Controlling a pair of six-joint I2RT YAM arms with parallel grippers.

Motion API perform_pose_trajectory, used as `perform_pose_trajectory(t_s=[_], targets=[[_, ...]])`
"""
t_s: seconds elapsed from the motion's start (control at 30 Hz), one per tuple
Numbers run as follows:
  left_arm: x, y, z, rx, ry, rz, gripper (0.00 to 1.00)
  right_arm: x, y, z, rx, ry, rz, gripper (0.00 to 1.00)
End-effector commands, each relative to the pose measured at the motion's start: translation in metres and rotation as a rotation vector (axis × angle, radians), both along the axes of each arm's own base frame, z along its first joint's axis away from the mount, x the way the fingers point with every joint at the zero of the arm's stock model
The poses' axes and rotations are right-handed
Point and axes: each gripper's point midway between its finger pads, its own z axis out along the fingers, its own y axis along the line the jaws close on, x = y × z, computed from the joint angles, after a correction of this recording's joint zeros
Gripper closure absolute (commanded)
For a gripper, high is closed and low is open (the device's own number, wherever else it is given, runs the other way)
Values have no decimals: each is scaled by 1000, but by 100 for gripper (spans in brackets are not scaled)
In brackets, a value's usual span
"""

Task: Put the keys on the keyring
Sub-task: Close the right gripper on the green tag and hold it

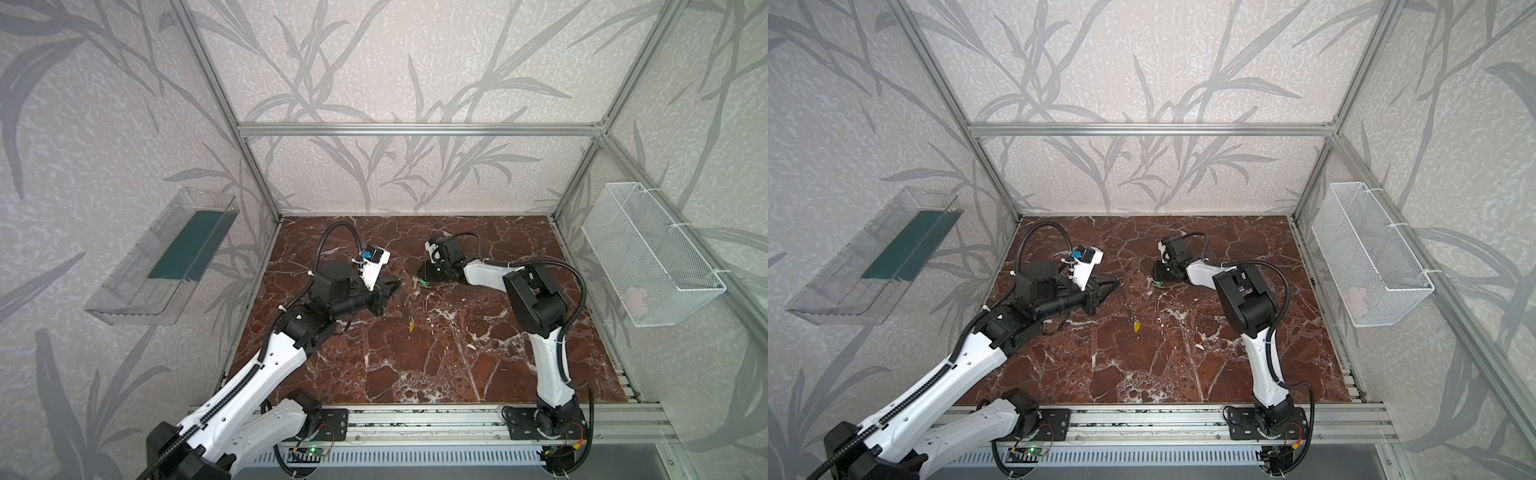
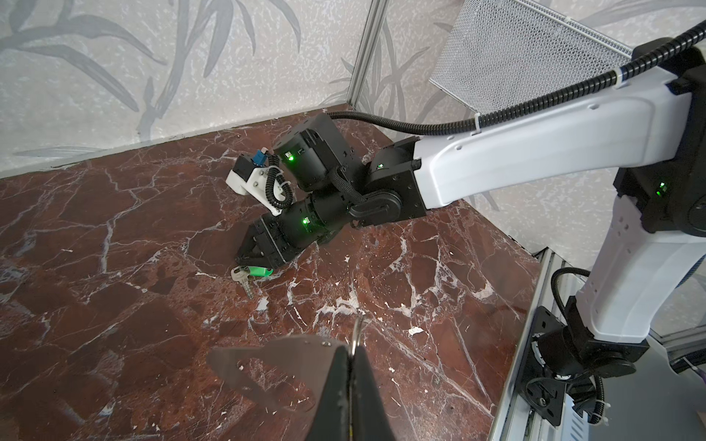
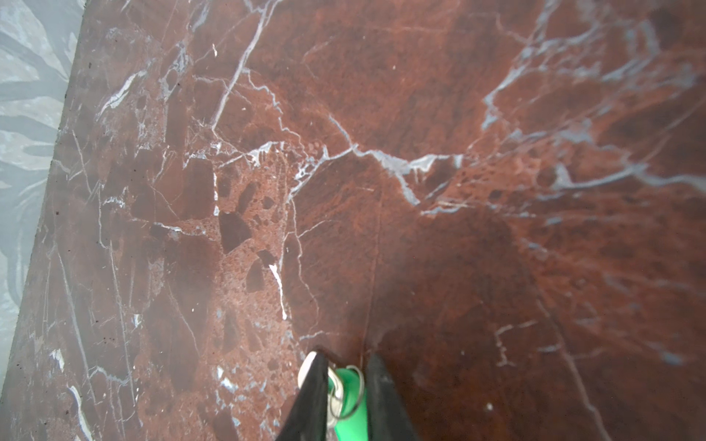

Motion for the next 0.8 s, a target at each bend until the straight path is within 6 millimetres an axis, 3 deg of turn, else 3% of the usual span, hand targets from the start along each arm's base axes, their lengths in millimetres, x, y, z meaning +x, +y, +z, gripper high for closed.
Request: perform_pose_trajectory(t_s=[0.0, 0.77], targets=[[-3, 2, 12, -10, -40, 1, 100, 0, -2, -10, -18, 25, 6, 82], [-4, 4, 14, -10, -44, 8, 100, 3, 7, 19, 26, -27, 48, 100]])
